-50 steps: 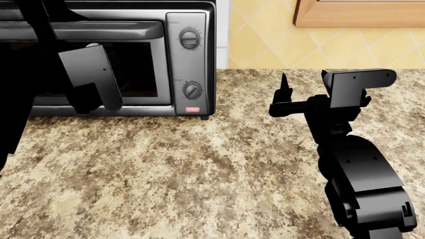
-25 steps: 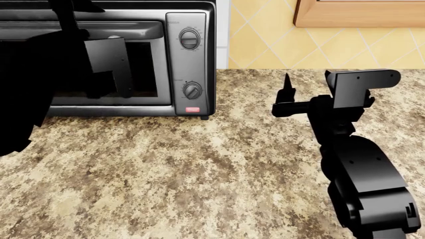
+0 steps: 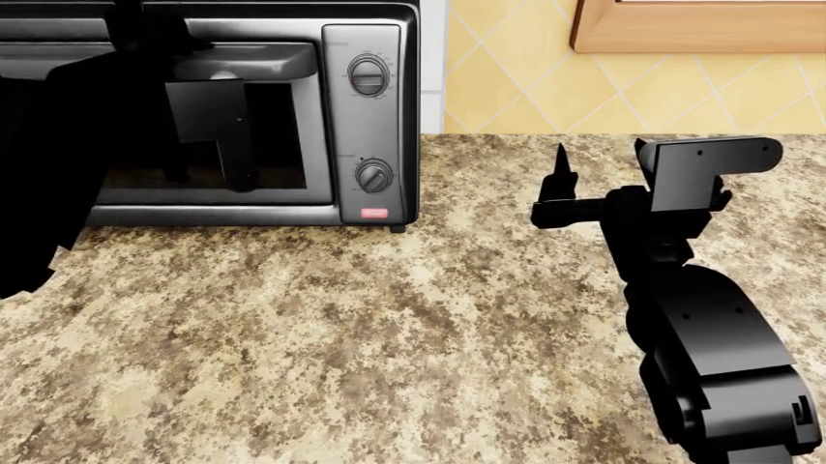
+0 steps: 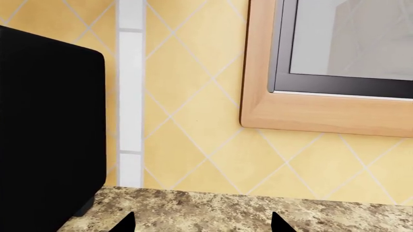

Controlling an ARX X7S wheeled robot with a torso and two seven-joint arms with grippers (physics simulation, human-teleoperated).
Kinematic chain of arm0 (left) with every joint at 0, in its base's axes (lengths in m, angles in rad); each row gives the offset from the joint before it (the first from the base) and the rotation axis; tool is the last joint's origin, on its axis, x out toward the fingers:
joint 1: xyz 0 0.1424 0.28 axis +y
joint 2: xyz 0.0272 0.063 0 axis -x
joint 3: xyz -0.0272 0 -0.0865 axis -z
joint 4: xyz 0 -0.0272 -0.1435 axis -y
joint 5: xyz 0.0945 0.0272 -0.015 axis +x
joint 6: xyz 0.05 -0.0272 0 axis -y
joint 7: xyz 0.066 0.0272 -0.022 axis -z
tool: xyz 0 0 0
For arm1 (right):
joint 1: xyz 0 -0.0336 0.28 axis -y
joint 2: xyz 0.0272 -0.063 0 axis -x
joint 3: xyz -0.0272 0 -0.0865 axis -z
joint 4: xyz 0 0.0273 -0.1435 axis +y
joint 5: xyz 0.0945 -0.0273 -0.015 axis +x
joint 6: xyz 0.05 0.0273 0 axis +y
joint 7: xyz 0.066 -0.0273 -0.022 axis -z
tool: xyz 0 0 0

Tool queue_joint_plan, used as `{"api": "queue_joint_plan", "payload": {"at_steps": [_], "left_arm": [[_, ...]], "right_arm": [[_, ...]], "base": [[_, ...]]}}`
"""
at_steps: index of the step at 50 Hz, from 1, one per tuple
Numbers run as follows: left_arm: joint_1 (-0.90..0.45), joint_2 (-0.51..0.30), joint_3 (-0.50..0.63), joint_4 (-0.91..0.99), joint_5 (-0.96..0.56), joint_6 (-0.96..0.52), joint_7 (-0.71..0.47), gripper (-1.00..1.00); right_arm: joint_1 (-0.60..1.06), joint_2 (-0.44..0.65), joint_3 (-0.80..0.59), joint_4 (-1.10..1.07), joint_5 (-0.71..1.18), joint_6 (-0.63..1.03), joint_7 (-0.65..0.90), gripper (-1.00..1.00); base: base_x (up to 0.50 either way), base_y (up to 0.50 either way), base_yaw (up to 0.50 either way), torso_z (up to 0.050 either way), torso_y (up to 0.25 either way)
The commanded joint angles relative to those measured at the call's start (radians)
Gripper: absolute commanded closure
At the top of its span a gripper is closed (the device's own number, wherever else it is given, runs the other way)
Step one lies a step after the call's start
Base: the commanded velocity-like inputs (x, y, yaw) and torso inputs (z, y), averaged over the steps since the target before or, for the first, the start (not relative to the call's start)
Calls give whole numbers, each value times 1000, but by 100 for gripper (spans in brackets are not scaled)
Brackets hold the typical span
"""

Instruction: Open the toaster oven door.

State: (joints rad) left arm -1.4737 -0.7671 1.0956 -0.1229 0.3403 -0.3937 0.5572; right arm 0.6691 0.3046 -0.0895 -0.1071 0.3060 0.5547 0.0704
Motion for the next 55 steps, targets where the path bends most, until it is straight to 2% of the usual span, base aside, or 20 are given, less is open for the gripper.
{"api": "queue_joint_plan", "payload": {"at_steps": [1,10,15,19,22,34,42,55], "left_arm": [[56,-72,9,99,-37,0,-1,100],[148,-225,-23,362,-61,-69,-19,100],[166,-252,-29,408,-66,-84,-24,100],[218,-347,-52,539,-94,-143,-44,100],[244,-389,-61,603,-110,-174,-56,100],[314,-494,-70,753,-147,-238,-91,100],[375,-576,-72,847,-187,-278,-154,100],[463,-663,-34,902,-212,-279,-243,100]], "right_arm": [[0,1,1,-1,7,-2,3,-100],[-1,7,5,-20,15,7,7,-100],[0,8,4,-22,16,7,8,-100],[3,8,-2,-28,16,11,9,-100],[4,8,-4,-33,18,14,10,-100],[1,12,-1,-40,26,12,12,-100],[1,14,1,-55,34,20,16,-100],[-2,16,-1,-61,40,21,20,-100]], "base": [[0,0,0,0,0],[0,0,1,0,0],[0,0,1,0,0],[0,0,2,0,0],[0,0,3,0,0],[-1,0,3,0,0],[-1,0,4,0,1],[-2,0,4,0,2]]}}
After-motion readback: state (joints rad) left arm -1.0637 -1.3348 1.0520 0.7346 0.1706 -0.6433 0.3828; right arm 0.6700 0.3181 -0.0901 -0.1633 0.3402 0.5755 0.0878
